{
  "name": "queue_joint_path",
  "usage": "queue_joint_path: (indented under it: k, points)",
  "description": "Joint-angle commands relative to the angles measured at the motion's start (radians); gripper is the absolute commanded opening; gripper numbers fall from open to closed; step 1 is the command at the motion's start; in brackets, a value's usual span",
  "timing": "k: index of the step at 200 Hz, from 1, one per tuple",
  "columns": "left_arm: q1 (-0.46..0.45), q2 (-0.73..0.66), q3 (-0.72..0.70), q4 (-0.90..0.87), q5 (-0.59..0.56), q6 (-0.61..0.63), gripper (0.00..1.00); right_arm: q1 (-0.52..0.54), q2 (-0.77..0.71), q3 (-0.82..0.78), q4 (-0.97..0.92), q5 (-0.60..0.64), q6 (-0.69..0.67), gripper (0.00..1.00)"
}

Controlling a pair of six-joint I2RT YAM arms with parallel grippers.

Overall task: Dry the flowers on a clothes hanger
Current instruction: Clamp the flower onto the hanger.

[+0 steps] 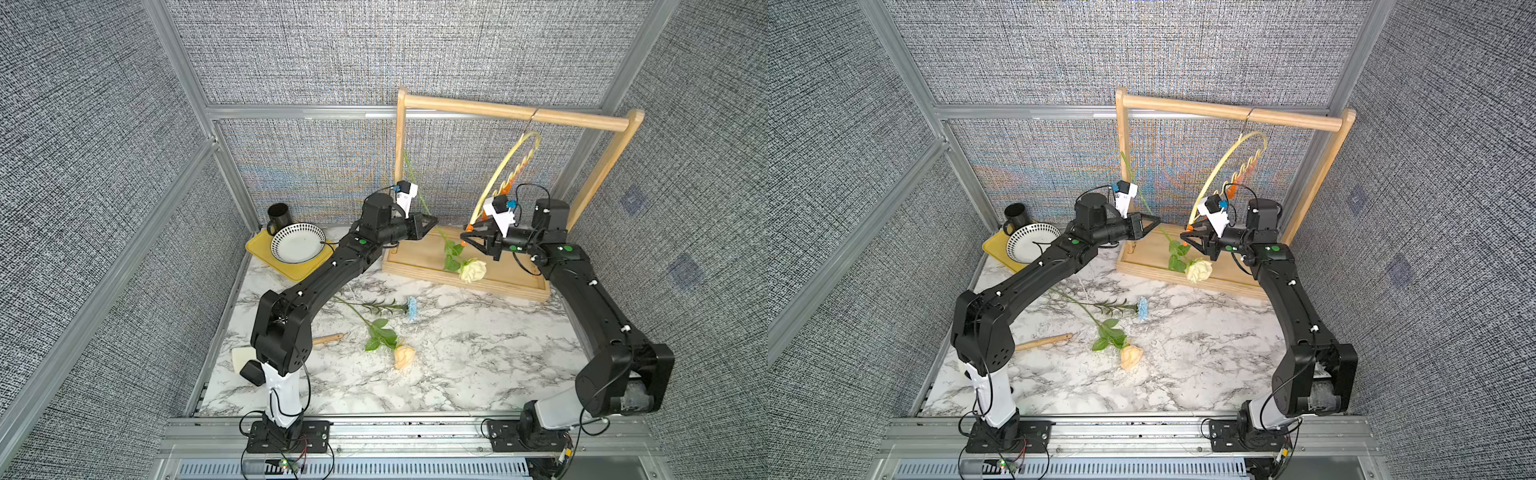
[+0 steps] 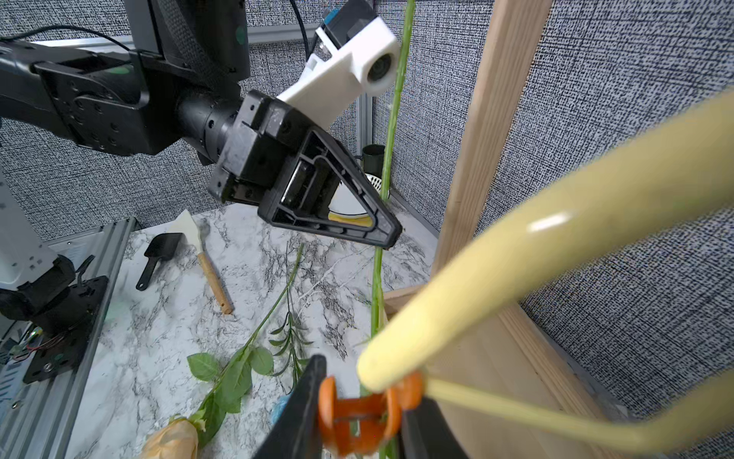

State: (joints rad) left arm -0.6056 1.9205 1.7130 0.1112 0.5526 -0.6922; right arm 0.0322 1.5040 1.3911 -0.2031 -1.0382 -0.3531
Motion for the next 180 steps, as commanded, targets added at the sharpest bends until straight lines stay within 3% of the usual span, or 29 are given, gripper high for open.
queue_joint_path:
  k: [1,35,180]
  points:
    - [-0.011,0.025,0.004,0.097,0.022,-0.166,0.02,0.000,-0.005,-0.008,0.068,0.030,0.039,0.30]
    - [-0.036,0.065,-0.004,0.197,0.030,-0.299,0.02,0.002,-0.007,-0.023,0.108,0.030,0.062,0.30]
    - [-0.059,0.134,0.037,0.238,0.079,-0.424,0.02,0.009,0.041,0.012,0.077,0.050,0.026,0.25]
